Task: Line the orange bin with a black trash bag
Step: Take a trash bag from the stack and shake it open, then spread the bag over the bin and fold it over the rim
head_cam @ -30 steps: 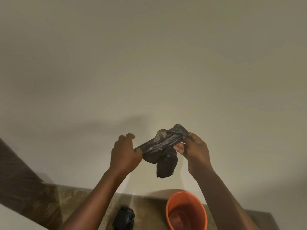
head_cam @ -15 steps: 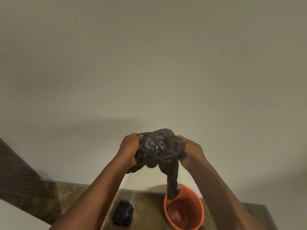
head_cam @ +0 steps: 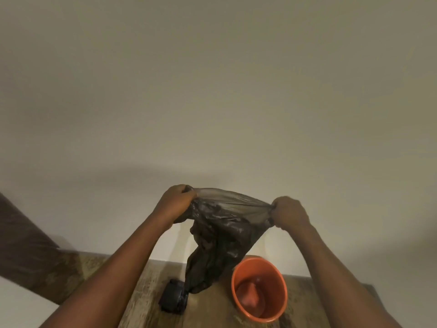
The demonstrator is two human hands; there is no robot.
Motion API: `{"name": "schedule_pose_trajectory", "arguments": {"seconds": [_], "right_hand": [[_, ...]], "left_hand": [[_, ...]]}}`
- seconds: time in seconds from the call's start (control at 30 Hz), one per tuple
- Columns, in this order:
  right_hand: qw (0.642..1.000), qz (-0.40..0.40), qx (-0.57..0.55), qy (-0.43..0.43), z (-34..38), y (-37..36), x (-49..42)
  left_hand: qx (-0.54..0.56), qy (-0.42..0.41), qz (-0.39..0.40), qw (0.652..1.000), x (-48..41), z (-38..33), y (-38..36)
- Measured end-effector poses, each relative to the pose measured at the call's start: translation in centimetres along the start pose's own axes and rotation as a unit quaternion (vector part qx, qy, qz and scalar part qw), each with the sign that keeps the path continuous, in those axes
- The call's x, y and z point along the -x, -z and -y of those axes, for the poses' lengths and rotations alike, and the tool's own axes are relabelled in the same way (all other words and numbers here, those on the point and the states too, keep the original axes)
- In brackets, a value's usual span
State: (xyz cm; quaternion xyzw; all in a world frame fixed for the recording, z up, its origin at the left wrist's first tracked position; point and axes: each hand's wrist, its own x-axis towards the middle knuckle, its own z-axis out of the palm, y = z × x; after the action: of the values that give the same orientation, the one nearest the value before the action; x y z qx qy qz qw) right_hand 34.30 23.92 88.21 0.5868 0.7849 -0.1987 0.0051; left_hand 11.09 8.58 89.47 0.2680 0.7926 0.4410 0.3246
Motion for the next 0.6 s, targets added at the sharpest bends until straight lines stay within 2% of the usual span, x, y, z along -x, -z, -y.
{"name": "schedule_pose_trajectory", "arguments": {"seconds": [0.07,0.1,0.17,0.2,0.27,0.33,0.37,0.4,0.43,0.47,0.5,0.53,0.57,0.6], "right_hand": [[0.985,-0.047,-0.164,-0.018,-0.3,1.1,-0.7],[0.959,-0.062,-0.276,-0.037,-0.1,1.7,-0.8],[0.876,-0.048,-0.475,-0.063,0.7,3.2,-0.6],[0.845,-0.046,-0.531,-0.053,1.2,3.8,-0.5],[0.823,-0.122,-0.555,0.005,2.4,5.1,0.5],[0.824,-0.266,-0.489,0.105,3.1,5.1,2.7],[0.83,-0.33,-0.419,0.164,3.5,4.6,4.1],[0.844,-0.361,-0.336,0.212,3.5,3.3,5.2],[0.876,-0.33,-0.252,0.247,3.1,1.6,5.5],[0.92,-0.236,-0.182,0.256,2.4,-0.7,5.1],[0.961,-0.101,-0.13,0.221,1.5,-3.2,4.5],[0.985,0.014,-0.061,0.161,0.0,-5.9,3.7],[0.99,0.064,0.0,0.127,-1.6,-8.2,3.0],[0.992,0.061,0.035,0.107,-2.9,-9.5,2.2]], "left_hand": [[-0.133,-0.053,0.049,0.989,-0.3,-0.4,0.7],[-0.157,-0.063,0.069,0.983,-0.4,-0.7,1.0],[-0.156,-0.085,0.066,0.982,-0.7,-1.5,1.4],[-0.153,-0.116,0.021,0.981,-0.8,-1.9,1.4],[-0.126,-0.219,-0.141,0.957,-0.3,-2.8,0.9],[-0.061,-0.321,-0.254,0.91,1.1,-3.3,0.1],[-0.049,-0.357,-0.272,0.892,1.4,-2.9,-0.4],[-0.062,-0.381,-0.272,0.881,1.2,-1.9,-1.1],[-0.112,-0.378,-0.251,0.884,0.8,-0.7,-1.8],[-0.191,-0.335,-0.197,0.901,-0.1,1.1,-2.5],[-0.283,-0.252,-0.112,0.919,-0.9,3.0,-3.0],[-0.345,-0.151,-0.007,0.926,-1.5,5.0,-3.3],[-0.359,-0.074,0.077,0.927,-1.9,6.9,-3.7],[-0.35,-0.039,0.113,0.929,-2.3,8.5,-3.9]]}}
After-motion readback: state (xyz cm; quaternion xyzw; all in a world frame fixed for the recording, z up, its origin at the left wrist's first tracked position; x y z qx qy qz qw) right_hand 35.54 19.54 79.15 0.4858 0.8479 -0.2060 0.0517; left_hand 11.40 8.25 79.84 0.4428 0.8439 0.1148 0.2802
